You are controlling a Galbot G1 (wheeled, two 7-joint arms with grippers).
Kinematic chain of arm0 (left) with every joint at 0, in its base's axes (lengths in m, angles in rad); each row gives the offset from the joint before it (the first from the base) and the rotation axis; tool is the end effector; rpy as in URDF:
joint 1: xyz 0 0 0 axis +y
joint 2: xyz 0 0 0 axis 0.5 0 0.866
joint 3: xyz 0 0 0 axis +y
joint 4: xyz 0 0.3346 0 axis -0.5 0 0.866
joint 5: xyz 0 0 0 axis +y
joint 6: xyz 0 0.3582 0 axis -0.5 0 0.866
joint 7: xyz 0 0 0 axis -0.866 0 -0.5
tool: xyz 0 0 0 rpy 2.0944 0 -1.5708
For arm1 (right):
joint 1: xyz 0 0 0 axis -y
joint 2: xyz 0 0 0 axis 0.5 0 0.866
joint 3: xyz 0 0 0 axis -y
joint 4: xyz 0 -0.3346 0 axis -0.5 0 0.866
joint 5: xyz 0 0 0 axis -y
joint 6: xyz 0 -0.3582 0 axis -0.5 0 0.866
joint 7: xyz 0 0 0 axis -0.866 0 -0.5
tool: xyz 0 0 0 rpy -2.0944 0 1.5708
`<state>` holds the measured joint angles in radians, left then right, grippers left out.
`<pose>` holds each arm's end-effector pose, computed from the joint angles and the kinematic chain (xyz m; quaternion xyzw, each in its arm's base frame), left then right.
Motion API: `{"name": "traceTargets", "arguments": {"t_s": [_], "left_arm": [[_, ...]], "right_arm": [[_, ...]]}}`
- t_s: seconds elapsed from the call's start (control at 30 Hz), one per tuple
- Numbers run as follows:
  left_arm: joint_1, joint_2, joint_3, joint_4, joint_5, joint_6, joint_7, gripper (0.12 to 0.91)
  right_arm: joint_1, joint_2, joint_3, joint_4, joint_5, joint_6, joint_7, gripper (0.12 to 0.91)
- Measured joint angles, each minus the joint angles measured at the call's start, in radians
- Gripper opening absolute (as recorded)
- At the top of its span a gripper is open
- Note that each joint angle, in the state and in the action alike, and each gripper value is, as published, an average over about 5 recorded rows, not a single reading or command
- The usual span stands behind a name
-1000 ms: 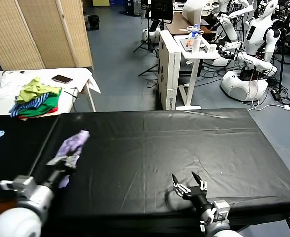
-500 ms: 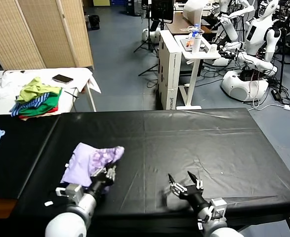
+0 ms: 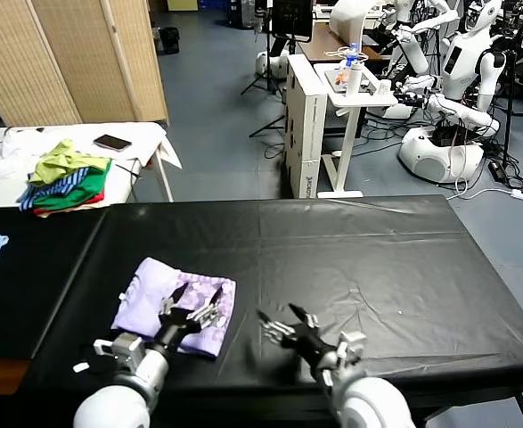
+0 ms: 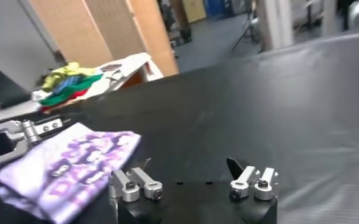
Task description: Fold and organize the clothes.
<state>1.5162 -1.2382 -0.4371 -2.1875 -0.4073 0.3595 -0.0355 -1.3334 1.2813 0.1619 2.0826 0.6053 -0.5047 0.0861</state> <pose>0.2015 0.0178 -0.2464 -0.1278 -0.9806 0.0542 0.1385 0.2282 0.0605 -0.2591 0.2445 -0.9295 -0.1549 0.2285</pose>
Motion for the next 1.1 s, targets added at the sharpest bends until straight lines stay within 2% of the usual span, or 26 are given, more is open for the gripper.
{"name": "traceTargets", "arguments": {"t_s": [0.23, 0.37, 0.53, 0.67, 0.93, 1.0, 1.1], "left_arm": [[0.018, -0.001, -0.037, -0.003, 0.035, -0.018, -0.002, 0.907], [0.014, -0.002, -0.057, -0.011, 0.030, -0.039, -0.019, 0.907], [0.007, 0.008, -0.096, -0.025, 0.017, -0.077, -0.030, 0.907], [0.013, 0.017, -0.129, -0.038, 0.013, -0.091, -0.029, 0.907], [0.035, 0.020, -0.171, -0.054, 0.011, -0.102, -0.029, 0.907], [0.041, 0.019, -0.180, -0.058, 0.011, -0.102, -0.029, 0.907], [0.052, 0.019, -0.192, -0.061, 0.011, -0.107, -0.029, 0.907]], "right_arm": [[0.114, 0.038, -0.113, -0.103, 0.029, -0.016, 0.025, 0.907], [0.139, 0.053, -0.147, -0.144, 0.030, -0.027, 0.032, 0.881], [0.147, 0.064, -0.173, -0.174, 0.030, -0.034, 0.033, 0.702], [0.154, 0.071, -0.182, -0.189, 0.030, -0.034, 0.032, 0.564], [0.160, 0.078, -0.178, -0.210, 0.029, -0.033, 0.030, 0.179], [0.158, 0.077, -0.173, -0.208, 0.029, -0.036, 0.032, 0.147], [0.146, 0.065, -0.156, -0.190, 0.029, -0.053, 0.039, 0.139]]}}
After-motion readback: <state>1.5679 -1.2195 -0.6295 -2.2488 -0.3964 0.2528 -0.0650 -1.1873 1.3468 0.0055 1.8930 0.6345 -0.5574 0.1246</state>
